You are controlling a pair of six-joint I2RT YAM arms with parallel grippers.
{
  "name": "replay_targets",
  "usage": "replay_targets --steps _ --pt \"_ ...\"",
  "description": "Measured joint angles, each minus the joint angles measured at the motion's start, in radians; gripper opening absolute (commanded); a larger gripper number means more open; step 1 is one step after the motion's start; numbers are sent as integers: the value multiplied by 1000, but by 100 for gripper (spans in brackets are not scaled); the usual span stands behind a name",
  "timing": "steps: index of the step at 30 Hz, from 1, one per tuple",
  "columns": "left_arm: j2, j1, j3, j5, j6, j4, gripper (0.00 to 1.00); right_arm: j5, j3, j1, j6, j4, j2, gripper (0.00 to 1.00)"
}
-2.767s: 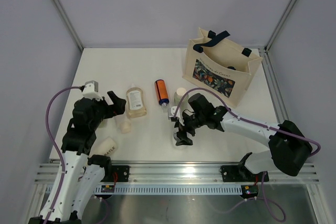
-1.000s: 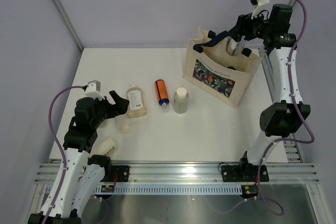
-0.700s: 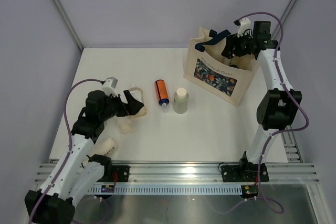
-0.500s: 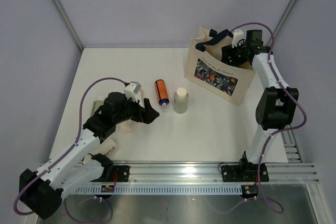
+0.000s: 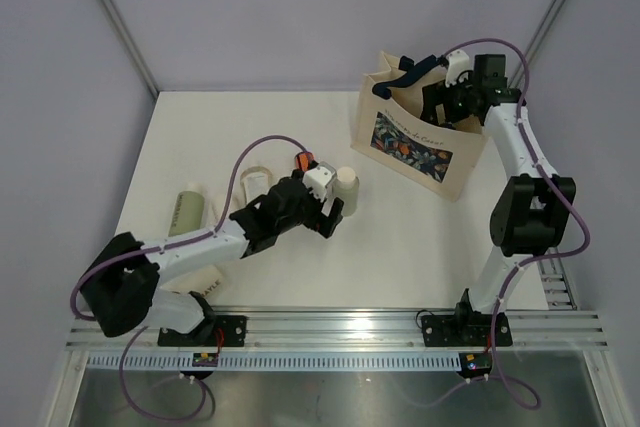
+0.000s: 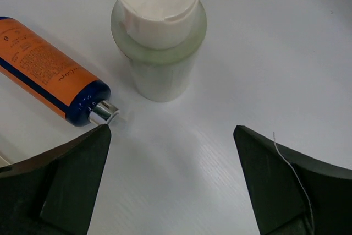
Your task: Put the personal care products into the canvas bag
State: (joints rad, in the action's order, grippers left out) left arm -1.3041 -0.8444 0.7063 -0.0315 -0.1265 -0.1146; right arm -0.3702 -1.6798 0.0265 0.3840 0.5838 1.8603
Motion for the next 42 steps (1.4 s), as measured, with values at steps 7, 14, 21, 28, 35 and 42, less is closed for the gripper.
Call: replay_targets --steps 7,14,21,28,35,42 --pt "-199 -14 128 -109 37 -64 99 -83 -82 27 -10 56 -172 100" --pt "-356 -14 253 -124 42 -114 88 -213 -11 52 -11 90 -423 100" --pt "-456 -12 320 -139 28 -126 12 -325 208 53 -33 97 -646 99" --pt "-462 35 381 -60 -59 -32 0 -380 380 72 -78 93 -785 99" --pt "-462 124 544 155 -231 117 0 -405 537 138 -145 72 -935 99" --pt "-481 177 856 327 -437 72 0 -419 668 239 -200 55 -1033 99"
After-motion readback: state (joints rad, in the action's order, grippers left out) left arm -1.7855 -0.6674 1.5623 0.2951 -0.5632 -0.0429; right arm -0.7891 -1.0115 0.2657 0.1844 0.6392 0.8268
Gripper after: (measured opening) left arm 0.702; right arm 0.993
